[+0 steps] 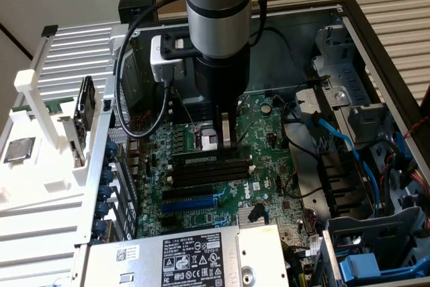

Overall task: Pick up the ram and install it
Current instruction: 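Insert the ram into the slot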

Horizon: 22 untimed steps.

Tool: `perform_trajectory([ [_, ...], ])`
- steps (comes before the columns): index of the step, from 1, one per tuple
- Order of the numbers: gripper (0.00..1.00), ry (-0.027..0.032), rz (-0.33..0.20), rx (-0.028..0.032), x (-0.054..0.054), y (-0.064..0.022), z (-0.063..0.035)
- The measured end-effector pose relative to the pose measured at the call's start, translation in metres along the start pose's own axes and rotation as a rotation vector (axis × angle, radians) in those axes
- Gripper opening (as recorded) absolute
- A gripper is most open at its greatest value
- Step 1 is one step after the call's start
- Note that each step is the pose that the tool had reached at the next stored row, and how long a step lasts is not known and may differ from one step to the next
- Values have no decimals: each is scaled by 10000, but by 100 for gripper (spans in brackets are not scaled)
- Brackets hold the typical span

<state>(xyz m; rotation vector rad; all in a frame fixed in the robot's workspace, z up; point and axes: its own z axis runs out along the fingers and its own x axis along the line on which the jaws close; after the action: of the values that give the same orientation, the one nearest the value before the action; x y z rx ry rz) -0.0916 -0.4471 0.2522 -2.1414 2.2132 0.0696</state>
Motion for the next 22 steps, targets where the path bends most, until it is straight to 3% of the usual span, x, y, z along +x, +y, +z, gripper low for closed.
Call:
perform_trajectory([
  [22,12,0,-106,-8,8,27,104],
])
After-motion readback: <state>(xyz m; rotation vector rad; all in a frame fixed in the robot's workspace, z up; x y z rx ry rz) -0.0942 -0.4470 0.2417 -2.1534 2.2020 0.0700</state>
